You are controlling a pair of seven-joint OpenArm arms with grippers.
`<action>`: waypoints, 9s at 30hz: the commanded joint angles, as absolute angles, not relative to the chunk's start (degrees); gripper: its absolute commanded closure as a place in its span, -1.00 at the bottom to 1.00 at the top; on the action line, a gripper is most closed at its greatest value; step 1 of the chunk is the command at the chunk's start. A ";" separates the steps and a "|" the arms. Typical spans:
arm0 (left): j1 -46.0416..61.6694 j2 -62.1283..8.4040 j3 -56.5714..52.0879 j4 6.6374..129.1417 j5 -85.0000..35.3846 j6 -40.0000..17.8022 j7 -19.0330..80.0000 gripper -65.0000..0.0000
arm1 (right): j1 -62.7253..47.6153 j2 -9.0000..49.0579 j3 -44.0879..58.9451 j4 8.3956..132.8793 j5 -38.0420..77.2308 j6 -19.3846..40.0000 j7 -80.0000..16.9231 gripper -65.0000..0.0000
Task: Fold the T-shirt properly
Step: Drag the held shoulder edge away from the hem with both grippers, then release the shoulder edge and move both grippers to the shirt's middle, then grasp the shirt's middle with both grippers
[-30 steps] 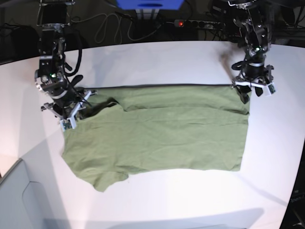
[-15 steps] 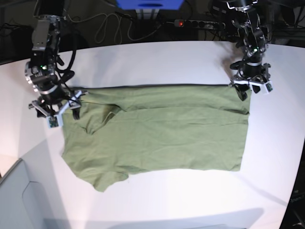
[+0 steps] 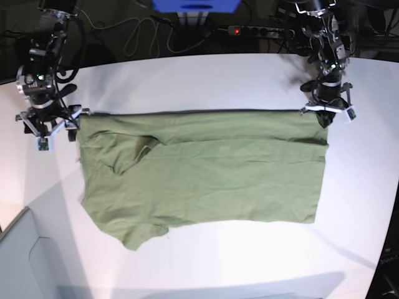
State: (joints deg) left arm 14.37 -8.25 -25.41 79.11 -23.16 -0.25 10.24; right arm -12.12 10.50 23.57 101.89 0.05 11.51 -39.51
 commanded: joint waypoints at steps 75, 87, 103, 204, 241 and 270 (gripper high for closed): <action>36.44 -6.37 -25.89 96.04 -22.90 0.04 12.00 1.00 | -27.30 12.97 23.96 112.57 0.31 19.74 -44.53 0.99; 38.55 -6.37 -25.89 98.42 -22.90 0.04 12.00 1.00 | -30.55 11.91 28.00 112.57 0.31 19.65 -44.53 0.99; 38.64 -6.37 -25.98 100.26 -22.90 0.04 18.51 1.00 | -31.16 12.09 27.56 112.40 0.31 19.74 -44.53 0.98; -18.59 -14.46 -15.34 52.88 -14.64 -0.04 18.33 1.00 | 33.63 12.09 9.10 44.18 0.22 19.21 -14.02 -0.20; -16.84 -14.46 -15.34 54.20 -14.73 -0.04 18.33 1.00 | 31.25 11.03 -1.01 43.82 0.48 14.73 -6.46 0.99; 0.04 -10.24 -20.44 86.29 -15.08 -0.04 18.42 1.00 | 6.37 10.59 11.56 79.87 0.66 14.90 -9.89 0.99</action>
State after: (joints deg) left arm 0.45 -9.78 -20.14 85.03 -14.85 -0.05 19.73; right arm 5.58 10.09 11.18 78.63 0.03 14.92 -11.68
